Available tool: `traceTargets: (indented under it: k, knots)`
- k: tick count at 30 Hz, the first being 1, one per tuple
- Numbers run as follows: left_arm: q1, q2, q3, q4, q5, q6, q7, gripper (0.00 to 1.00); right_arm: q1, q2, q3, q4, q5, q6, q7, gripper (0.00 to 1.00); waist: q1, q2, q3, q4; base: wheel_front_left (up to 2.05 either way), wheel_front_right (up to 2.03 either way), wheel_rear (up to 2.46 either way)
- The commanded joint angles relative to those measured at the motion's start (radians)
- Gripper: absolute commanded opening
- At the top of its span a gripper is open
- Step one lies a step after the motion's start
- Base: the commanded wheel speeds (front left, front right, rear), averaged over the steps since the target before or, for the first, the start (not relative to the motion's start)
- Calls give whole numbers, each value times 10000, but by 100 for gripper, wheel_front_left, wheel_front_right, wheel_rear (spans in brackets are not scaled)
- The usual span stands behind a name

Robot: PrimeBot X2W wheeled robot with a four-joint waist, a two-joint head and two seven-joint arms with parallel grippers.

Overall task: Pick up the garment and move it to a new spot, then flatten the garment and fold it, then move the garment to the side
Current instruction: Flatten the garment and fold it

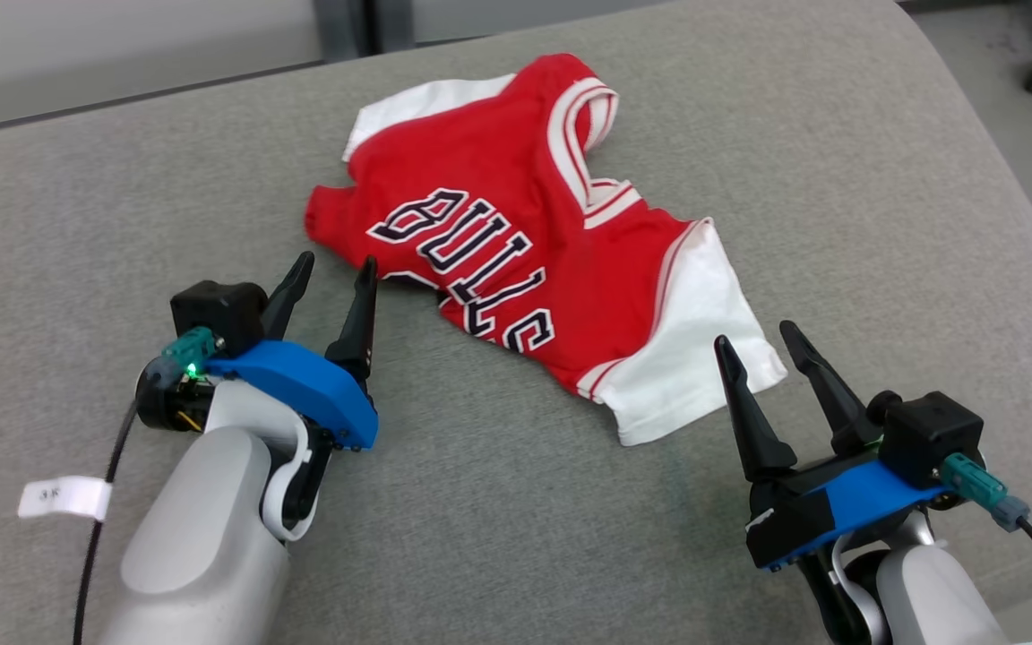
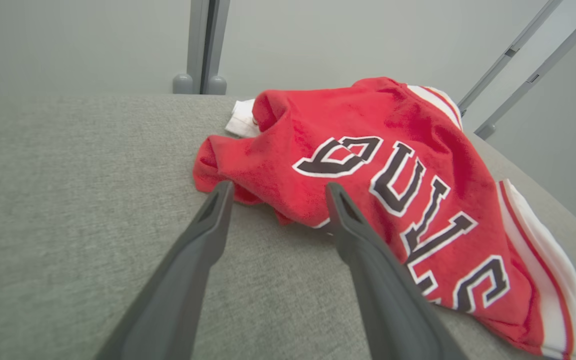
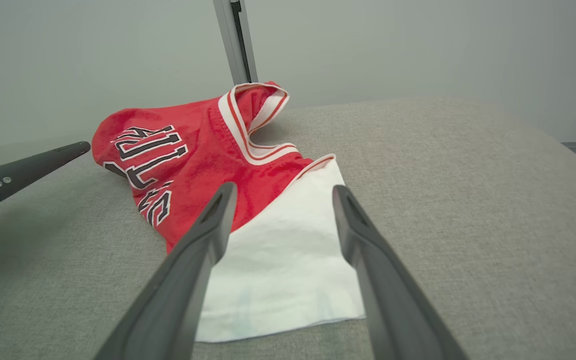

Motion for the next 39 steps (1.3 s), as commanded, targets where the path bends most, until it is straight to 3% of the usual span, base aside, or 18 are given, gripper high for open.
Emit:
traceTargets:
  k: [1, 10, 11, 12, 13, 22, 28, 35, 39]
  knots:
    - [-145, 18, -11, 69, -72, -43, 33, 100, -89, -14, 7, 23, 9, 5, -72, 100, -3, -1, -32, -79, 0, 0, 0]
    - [-710, -21, 55, 950, -1108, -156, 487, 100, -251, -12, 236, 536, 270, 5, -453, 100, -3, -1, 57, -559, 0, 0, 0]
    - [-737, -37, 19, 1026, -1225, -165, 541, 85, -254, -12, 257, 563, 271, 5, -474, 100, -3, -1, 43, -569, 0, 0, 0]
    - [-784, -66, -55, 1073, -1317, -172, 604, 45, -271, -12, 270, 574, 263, 5, -479, 100, -3, -1, 27, -570, 0, 0, 0]
    - [-860, -110, -144, 1064, -1415, -179, 646, 0, -289, -12, 269, 572, 249, 5, -488, 100, -3, -1, 10, -548, 0, 0, 0]
    - [-552, 42, -1387, -26, -2116, -184, -286, 0, -186, -10, 12, 448, 25, 5, -407, 100, -3, -1, -349, 231, 0, 0, 0]
    - [307, 366, -1923, -2268, -2121, -161, -618, 0, 42, -12, -508, 250, -197, 5, -242, 100, -3, -1, -705, 1146, 0, 0, 0]
    - [1084, 858, -2117, -5786, -1755, 801, 162, 0, 294, -13, -1042, -63, -305, 5, 14, 100, -3, -1, -982, 1825, 0, 0, 0]
    - [927, 1108, -2053, -6471, -1622, 1271, 749, 0, 295, -15, -1067, -204, -223, 5, 83, 100, -3, -1, -893, 1753, 0, 0, 0]
